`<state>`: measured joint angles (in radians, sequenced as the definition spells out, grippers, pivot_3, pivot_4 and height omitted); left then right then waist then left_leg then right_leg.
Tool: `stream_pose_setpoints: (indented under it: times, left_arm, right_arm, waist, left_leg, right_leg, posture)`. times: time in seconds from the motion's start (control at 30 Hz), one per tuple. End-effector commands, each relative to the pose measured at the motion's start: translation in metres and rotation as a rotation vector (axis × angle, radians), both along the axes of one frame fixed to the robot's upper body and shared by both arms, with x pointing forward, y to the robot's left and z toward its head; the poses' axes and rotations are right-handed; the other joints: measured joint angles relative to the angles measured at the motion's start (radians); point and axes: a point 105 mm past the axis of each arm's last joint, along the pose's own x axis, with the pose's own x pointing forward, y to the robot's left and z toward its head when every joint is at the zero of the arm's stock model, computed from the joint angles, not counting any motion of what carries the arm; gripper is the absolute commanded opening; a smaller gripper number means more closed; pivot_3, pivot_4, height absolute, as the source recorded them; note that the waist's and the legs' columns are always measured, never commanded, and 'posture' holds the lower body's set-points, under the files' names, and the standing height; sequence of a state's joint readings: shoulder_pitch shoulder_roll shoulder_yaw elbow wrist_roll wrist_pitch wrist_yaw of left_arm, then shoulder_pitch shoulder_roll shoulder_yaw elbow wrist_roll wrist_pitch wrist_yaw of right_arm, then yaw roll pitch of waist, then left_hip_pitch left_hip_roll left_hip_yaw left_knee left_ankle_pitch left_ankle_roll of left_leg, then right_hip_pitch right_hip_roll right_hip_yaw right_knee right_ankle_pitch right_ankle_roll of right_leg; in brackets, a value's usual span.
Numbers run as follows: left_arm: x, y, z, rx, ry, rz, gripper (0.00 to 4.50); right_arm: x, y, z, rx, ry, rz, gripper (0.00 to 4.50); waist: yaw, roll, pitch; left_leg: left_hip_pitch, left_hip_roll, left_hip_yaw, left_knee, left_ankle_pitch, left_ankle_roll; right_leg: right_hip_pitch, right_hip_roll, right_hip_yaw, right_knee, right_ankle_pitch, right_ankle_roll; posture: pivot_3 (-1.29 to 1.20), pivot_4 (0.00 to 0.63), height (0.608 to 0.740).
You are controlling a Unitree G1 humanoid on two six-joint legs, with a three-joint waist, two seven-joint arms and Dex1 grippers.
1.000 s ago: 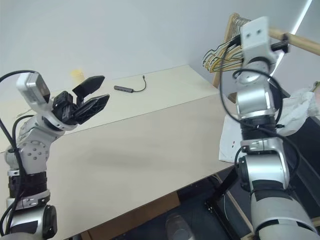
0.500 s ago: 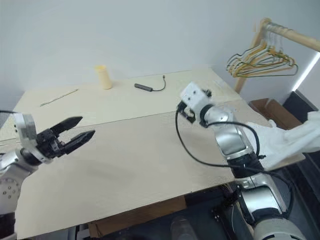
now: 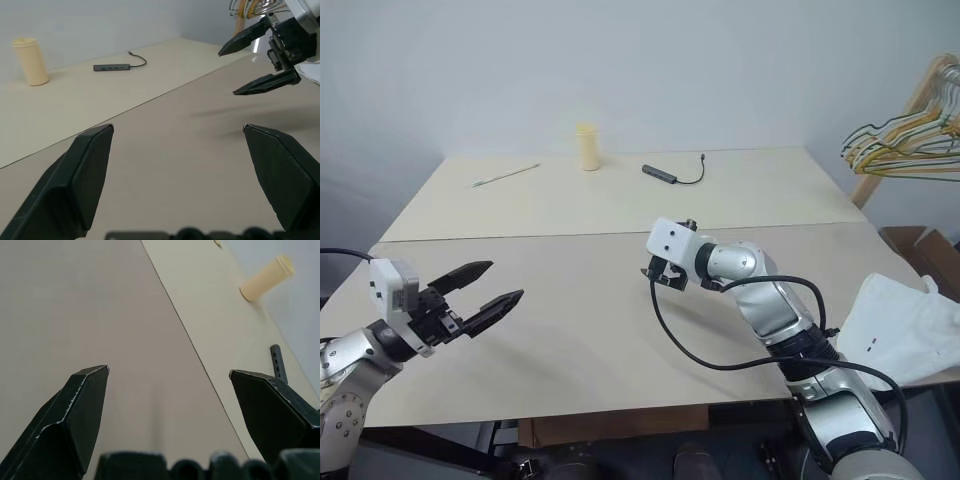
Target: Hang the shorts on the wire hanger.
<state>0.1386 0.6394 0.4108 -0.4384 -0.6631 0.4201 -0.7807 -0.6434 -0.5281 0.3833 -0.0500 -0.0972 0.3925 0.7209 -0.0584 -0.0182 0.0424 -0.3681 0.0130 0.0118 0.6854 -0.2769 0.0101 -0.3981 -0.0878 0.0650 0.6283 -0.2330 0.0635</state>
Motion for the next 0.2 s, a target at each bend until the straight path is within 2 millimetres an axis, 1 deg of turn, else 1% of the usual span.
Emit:
stream_pose_setpoints:
  times: [0.03, 0.2]
  left_arm:
    - [-0.0037, -0.0033, 0.0094, 0.02, -0.05, 0.001, 4.5]
    - [-0.006, -0.0036, 0.0074, 0.031, -0.03, 0.014, 4.5]
  right_arm:
    - [-0.003, 0.0057, 0.0077, 0.007, -0.041, 0.035, 4.48]
    - [-0.0067, 0.0111, 0.0024, -0.005, -0.036, 0.064, 4.48]
  waist:
    - [0.015, 0.0, 0.0]
    - [0.026, -0.001, 0.0]
  left_leg:
    - [0.0, 0.0, 0.0, 0.0, 0.0, 0.0]
    - [-0.001, 0.0, 0.005, 0.0, 0.0, 0.0]
  right_leg:
    - [0.0, 0.0, 0.0, 0.0, 0.0, 0.0]
    - [-0.002, 0.0, 0.0, 0.0, 0.0, 0.0]
  posture:
    - [0.05, 0.0, 0.74]
    - [0.06, 0.0, 0.74]
